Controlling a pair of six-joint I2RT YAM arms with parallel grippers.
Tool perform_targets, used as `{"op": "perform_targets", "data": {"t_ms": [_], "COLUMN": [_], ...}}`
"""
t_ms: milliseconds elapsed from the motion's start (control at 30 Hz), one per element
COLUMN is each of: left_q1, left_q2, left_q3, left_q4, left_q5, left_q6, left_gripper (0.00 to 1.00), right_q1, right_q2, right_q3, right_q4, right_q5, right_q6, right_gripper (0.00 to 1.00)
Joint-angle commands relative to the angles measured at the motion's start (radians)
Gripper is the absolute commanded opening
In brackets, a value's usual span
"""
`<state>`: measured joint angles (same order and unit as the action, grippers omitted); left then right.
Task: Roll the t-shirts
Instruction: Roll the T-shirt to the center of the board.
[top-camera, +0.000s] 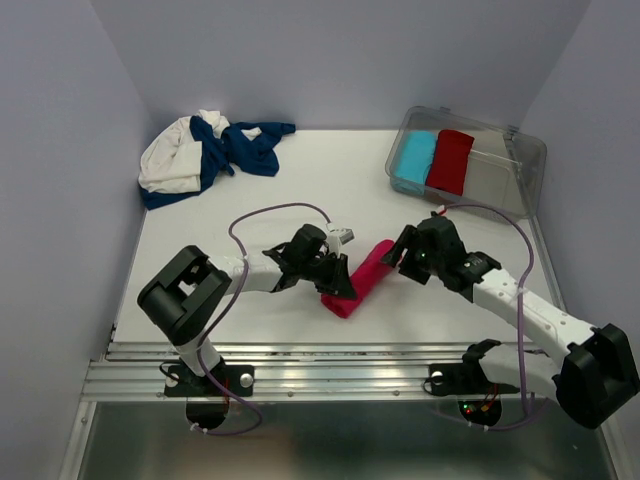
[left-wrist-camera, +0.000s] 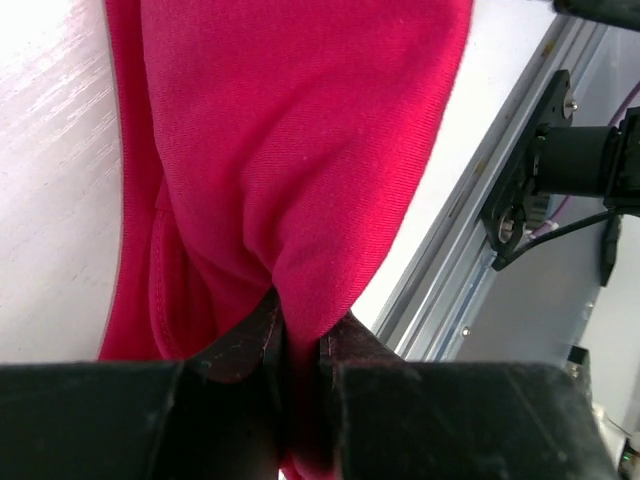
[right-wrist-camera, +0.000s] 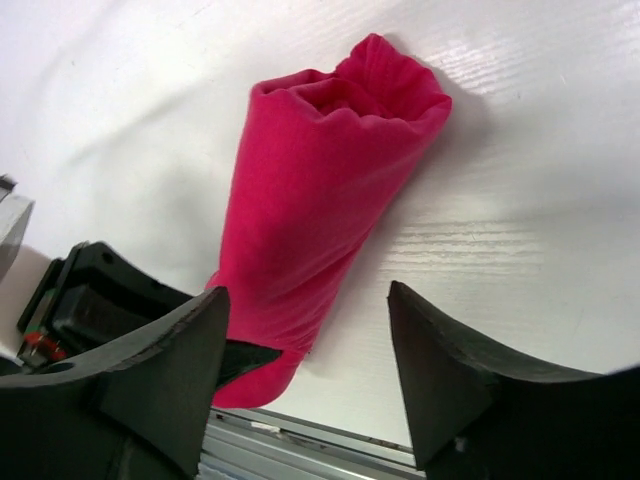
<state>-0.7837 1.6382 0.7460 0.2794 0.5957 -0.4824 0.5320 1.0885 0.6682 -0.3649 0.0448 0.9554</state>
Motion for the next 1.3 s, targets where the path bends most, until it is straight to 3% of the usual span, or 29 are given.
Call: {"op": "perform_targets", "data": {"t_ms": [0, 133, 233, 300, 433, 733, 1033, 1133, 1167, 1267], "left_q1": [0.017, 0.024, 0.031, 0.034, 0.04, 0.044, 0.049, 0.054, 0.055, 0.061], "left_q2": [0.031, 0.049, 0.049, 0.051, 0.054, 0.066, 0.074, 0.058, 0.052, 0.017], "left_q3": [-0.008, -0.011, -0.011, -0.011, -0.007, 0.023, 0.084, 0.116, 0.124, 0.15], "left_q4": [0.066, 0.069, 0.067, 0.066, 0.06, 0.017, -0.081, -0.15, -0.169, -0.258], "left_q5": [0.095, 0.096, 0.095, 0.095, 0.095, 0.099, 0.073, 0.033, 0.018, -0.036], "left_q6": [-0.036, -0.042, -0.042, -0.042, -0.038, -0.01, 0.053, 0.079, 0.097, 0.129], "left_gripper": [0.0, 0.0, 0.0, 0.0, 0.0, 0.0, 0.0, 0.23, 0.42, 0.66], "right_q1": [0.01, 0.02, 0.029, 0.039, 0.086, 0.086, 0.086, 0.086, 0.086, 0.086], "right_q2": [0.01, 0.01, 0.022, 0.036, 0.102, 0.221, 0.358, 0.399, 0.421, 0.476], "right_q3": [0.077, 0.082, 0.077, 0.077, 0.096, 0.151, 0.241, 0.263, 0.268, 0.291], "right_q4": [-0.051, -0.068, -0.059, -0.046, -0.01, 0.066, 0.092, 0.096, 0.103, 0.109], "right_q5": [0.012, 0.007, -0.02, -0.036, -0.089, -0.125, -0.062, -0.049, -0.049, -0.016], "right_q6": [-0.145, -0.193, -0.214, -0.225, -0.233, -0.234, -0.233, -0.239, -0.239, -0.245], "right_gripper": [0.63, 0.3, 0.14, 0.1, 0.04, 0.04, 0.03, 0.02, 0.01, 0.01]}}
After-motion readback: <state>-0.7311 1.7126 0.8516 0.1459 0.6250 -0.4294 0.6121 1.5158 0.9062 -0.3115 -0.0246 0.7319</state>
